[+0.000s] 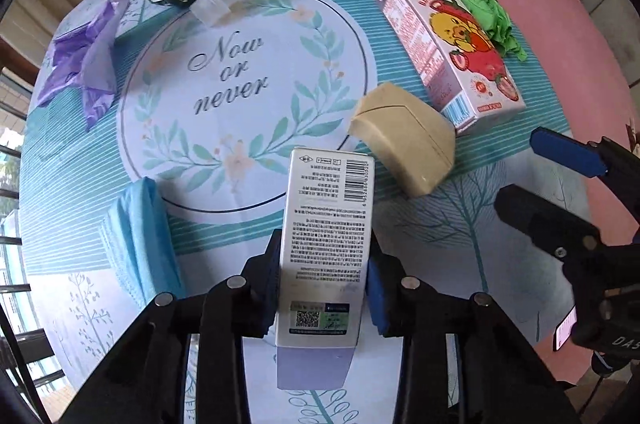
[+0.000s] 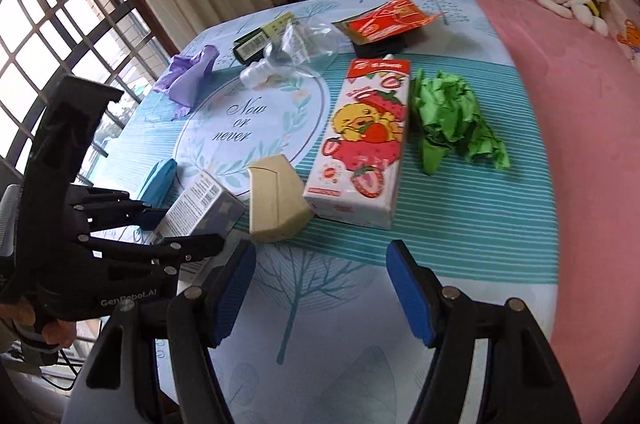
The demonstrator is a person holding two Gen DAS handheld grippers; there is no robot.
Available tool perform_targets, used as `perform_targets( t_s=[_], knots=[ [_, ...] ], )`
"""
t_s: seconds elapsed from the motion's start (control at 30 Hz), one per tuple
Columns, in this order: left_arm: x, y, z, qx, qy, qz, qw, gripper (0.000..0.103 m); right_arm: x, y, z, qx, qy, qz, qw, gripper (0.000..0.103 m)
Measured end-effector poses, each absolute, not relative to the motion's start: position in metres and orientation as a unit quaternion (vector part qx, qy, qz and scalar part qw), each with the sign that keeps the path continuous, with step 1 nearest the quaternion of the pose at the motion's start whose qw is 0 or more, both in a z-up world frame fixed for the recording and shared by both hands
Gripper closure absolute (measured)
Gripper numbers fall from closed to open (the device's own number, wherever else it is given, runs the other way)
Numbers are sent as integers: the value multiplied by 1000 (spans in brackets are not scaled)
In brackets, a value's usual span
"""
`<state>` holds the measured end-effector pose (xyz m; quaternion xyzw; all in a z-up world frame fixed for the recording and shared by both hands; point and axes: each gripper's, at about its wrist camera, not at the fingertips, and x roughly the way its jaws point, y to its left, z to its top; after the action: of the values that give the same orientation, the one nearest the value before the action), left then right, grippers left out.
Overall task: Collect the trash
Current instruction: 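Grasp the white printed box with the left gripper while the right grasps the beige item, then carry the white box and beige item down over the yellow-rimmed bin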
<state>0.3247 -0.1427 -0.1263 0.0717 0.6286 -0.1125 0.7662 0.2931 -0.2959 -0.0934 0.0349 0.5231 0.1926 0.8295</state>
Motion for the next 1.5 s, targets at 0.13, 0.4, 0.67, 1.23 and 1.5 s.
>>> perform_targets(
  t_s=[0.13, 0.4, 0.67, 1.23, 1.5],
  knots=[
    [322, -129, -118, 50, 629, -93, 770, 69, 299, -284, -100, 26, 529, 212, 821, 35],
    [316, -100, -96, 1, 617, -57, 785, 68, 313, -262, -110, -4, 528, 215, 821, 35],
    [307, -78, -89, -27, 610, -32, 791, 68, 319, -245, -120, -51, 515, 209, 830, 35],
    [287, -69, -71, -25, 592, -35, 805, 68, 286, -227, -95, -102, 469, 208, 853, 56],
    [263, -61, -44, -8, 571, -64, 818, 68, 251, -219, -53, -73, 441, 193, 873, 56]
  ],
)
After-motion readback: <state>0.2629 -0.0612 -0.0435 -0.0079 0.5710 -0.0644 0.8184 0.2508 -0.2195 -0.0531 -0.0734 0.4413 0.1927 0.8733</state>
